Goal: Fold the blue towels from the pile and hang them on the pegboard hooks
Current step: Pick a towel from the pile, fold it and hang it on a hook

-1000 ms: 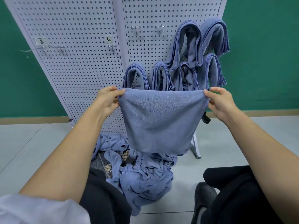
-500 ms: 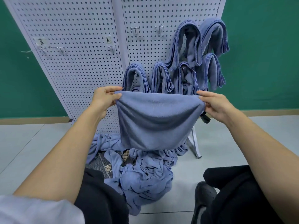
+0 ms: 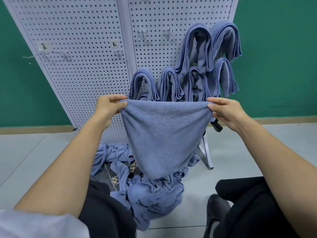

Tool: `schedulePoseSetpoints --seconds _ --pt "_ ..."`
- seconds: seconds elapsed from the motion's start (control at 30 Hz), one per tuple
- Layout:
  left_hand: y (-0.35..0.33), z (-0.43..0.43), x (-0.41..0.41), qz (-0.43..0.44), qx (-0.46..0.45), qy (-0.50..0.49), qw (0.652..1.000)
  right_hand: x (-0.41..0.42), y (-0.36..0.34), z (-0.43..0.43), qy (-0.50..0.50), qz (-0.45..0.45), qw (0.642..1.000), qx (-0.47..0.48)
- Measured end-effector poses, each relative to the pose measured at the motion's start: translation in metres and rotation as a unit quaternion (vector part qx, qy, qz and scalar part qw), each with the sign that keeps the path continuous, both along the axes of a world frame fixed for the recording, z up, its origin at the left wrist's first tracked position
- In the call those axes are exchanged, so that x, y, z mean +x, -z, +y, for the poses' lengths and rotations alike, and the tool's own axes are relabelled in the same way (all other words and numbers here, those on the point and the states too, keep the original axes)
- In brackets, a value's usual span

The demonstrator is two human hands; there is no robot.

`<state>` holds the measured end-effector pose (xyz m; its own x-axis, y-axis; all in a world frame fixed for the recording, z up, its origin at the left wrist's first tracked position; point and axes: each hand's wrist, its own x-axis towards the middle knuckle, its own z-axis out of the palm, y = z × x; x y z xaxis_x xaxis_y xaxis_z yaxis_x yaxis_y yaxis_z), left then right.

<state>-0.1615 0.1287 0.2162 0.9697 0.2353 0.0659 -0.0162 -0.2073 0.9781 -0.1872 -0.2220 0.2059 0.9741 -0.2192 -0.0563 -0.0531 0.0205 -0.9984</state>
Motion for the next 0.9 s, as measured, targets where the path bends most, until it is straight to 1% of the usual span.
schedulePoseSetpoints --seconds 0.13,0.23,0.3,0.37,0.47,0.53,0.57,0.6,0.67,0.7,0.77,0.83,0.9 --pt "0.0 -0.001 -0.003 -0.019 0.061 0.013 0.998 0.003 0.003 0.0 0.019 -0.026 0.998 -0.054" --pt "0.002 -0.002 -0.005 -0.051 0.151 0.009 0.987 0.004 0.006 0.0 0.03 -0.045 0.991 -0.125" --pt "0.003 -0.004 -0.006 -0.074 0.217 0.003 0.973 0.003 0.007 0.0 0.051 -0.065 0.97 -0.227" --pt "0.004 -0.005 -0.005 -0.088 0.268 -0.005 0.96 0.003 0.005 0.001 0.08 -0.082 0.937 -0.33" --pt "0.006 -0.004 -0.001 -0.08 0.331 -0.006 0.94 0.004 0.003 0.002 0.101 -0.085 0.905 -0.404" --pt "0.009 0.0 0.002 -0.074 0.344 0.004 0.936 0.005 0.002 0.0 0.087 -0.086 0.894 -0.432" --pt "0.01 0.002 0.004 -0.069 0.321 0.018 0.944 0.005 0.002 -0.003 0.072 -0.089 0.902 -0.416" --pt "0.009 0.002 0.003 -0.055 0.27 0.034 0.961 0.004 0.0 -0.004 0.053 -0.087 0.925 -0.365" --pt "0.006 0.002 0.0 -0.013 0.113 0.074 0.991 0.0 -0.003 -0.006 0.017 -0.071 0.974 -0.213" --pt "0.005 0.001 0.001 0.011 0.03 0.087 0.996 -0.001 -0.004 -0.007 0.003 -0.056 0.988 -0.142" --pt "0.005 -0.004 0.0 0.066 -0.095 0.076 0.99 0.0 -0.006 -0.005 0.007 -0.017 0.998 -0.052" --pt "0.006 -0.013 0.0 0.12 -0.165 0.04 0.978 0.001 -0.008 0.002 0.038 0.019 0.999 -0.004" --pt "0.004 -0.026 -0.001 0.142 -0.213 0.025 0.966 0.001 -0.011 0.012 0.053 0.033 0.998 0.027"
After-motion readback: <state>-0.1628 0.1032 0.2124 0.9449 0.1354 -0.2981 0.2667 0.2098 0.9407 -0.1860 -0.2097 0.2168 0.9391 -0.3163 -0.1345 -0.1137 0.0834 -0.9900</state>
